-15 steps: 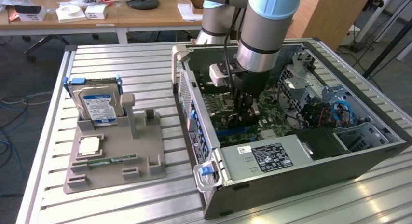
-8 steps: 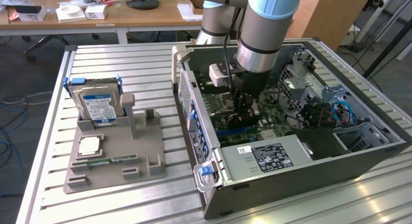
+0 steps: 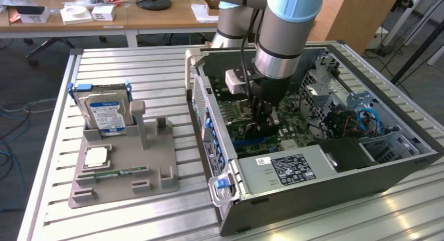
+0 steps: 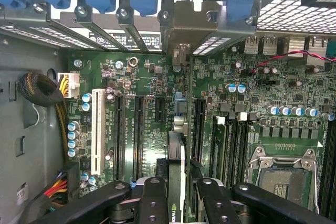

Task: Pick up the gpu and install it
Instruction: 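Insert the gpu into the slot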

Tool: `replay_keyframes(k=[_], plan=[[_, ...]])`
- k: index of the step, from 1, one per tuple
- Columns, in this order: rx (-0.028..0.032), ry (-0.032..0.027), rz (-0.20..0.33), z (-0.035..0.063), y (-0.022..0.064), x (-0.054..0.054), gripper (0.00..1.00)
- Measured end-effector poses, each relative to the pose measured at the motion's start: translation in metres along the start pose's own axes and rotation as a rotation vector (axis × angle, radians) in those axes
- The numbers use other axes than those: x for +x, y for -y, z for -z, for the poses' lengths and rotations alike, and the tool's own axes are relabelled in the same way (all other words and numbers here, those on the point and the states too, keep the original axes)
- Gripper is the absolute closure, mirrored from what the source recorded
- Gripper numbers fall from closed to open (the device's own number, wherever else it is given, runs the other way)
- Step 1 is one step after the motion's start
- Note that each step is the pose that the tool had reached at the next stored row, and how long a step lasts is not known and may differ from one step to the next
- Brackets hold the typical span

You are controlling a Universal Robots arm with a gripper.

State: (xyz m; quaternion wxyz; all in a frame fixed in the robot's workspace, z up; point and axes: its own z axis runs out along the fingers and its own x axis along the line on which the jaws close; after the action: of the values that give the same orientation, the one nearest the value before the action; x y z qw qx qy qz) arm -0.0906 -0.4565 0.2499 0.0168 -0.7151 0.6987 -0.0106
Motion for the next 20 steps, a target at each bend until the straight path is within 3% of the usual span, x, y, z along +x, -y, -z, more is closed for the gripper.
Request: replay_keyframes(k=[20], plan=[[0.0000,0.0000,0.000,-0.0018,0.0000,0.0000,0.74]])
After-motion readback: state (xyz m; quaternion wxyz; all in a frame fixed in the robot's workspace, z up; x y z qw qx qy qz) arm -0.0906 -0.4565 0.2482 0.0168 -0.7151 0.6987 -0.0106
